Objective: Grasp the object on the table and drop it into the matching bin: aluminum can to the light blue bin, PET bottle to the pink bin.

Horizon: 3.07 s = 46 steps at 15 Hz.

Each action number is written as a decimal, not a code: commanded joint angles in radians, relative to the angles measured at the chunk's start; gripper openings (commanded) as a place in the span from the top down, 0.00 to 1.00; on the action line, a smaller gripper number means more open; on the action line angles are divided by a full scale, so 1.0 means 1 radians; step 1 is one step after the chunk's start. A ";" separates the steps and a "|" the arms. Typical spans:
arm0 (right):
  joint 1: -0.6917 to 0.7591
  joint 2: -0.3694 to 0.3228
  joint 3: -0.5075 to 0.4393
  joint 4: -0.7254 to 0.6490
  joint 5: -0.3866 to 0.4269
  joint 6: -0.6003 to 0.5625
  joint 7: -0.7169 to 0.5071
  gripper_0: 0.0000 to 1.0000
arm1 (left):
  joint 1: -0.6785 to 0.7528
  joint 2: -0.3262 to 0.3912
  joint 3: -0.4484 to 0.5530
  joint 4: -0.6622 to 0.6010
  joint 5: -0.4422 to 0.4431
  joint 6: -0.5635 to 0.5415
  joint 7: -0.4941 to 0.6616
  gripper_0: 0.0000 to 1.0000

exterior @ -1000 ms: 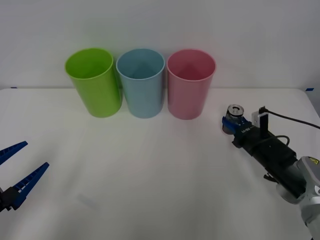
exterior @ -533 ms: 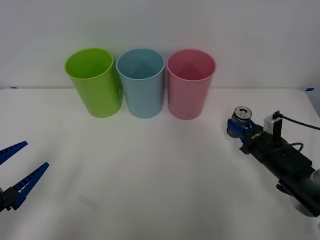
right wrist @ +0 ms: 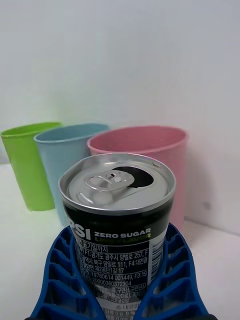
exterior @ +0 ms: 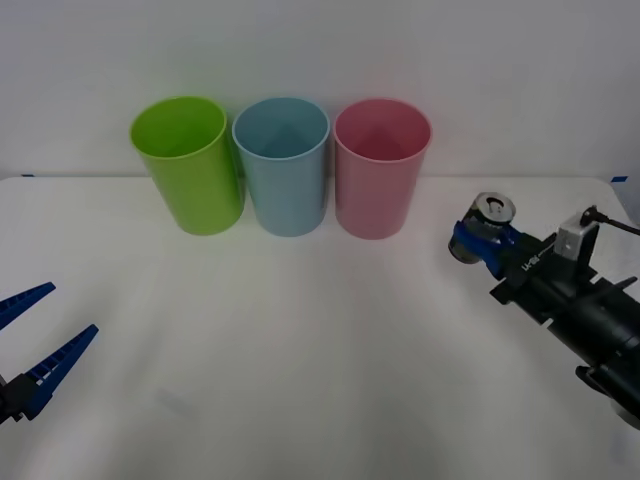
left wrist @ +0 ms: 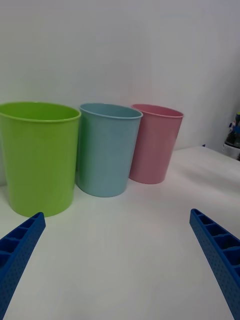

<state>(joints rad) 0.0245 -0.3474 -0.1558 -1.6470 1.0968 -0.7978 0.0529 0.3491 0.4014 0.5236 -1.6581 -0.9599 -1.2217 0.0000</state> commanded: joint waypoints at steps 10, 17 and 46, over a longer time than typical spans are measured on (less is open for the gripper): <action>-0.186 -0.070 0.039 -0.108 0.071 0.002 -0.257 1.00 | 0.000 0.000 0.000 0.000 0.000 0.000 0.000 0.00; -0.469 -0.065 0.127 0.162 0.107 -0.004 -0.258 1.00 | 0.000 0.000 0.000 0.000 0.000 0.000 0.000 0.00; -1.097 0.292 0.055 0.918 0.410 0.141 -0.171 1.00 | 0.000 0.000 0.000 0.000 0.000 0.000 0.000 0.00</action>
<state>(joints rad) -1.0723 -0.0545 -0.1015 -0.7286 1.5065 -0.6577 -0.1217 0.3491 0.4014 0.5236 -1.6581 -0.9599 -1.2217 0.0000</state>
